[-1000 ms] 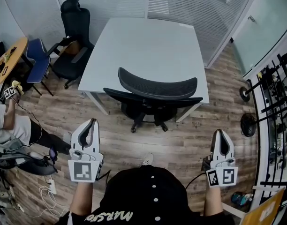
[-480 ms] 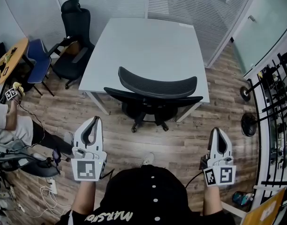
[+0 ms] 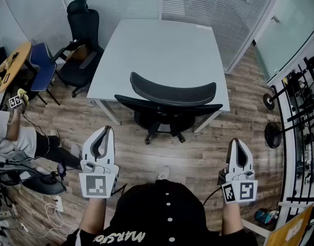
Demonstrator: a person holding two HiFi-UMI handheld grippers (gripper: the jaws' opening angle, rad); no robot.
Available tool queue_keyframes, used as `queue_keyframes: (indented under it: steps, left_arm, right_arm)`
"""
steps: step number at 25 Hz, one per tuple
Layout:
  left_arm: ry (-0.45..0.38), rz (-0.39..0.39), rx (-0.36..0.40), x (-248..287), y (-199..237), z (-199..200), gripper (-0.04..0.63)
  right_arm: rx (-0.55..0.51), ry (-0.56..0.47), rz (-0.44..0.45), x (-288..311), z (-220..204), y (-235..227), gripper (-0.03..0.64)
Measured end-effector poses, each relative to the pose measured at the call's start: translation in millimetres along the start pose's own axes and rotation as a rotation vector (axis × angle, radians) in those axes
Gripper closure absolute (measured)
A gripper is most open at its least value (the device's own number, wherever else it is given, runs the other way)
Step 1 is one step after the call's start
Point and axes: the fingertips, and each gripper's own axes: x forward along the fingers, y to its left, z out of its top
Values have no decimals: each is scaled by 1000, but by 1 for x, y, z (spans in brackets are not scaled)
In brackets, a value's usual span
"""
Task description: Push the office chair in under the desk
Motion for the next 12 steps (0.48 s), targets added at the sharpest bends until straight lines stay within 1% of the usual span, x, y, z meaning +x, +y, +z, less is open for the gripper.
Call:
queue_keyframes:
  steps: [12]
  left_arm:
    - [-21,-10,14,2,0,7,571]
  right_arm:
    - [-12,-7,7,5,3,7,589]
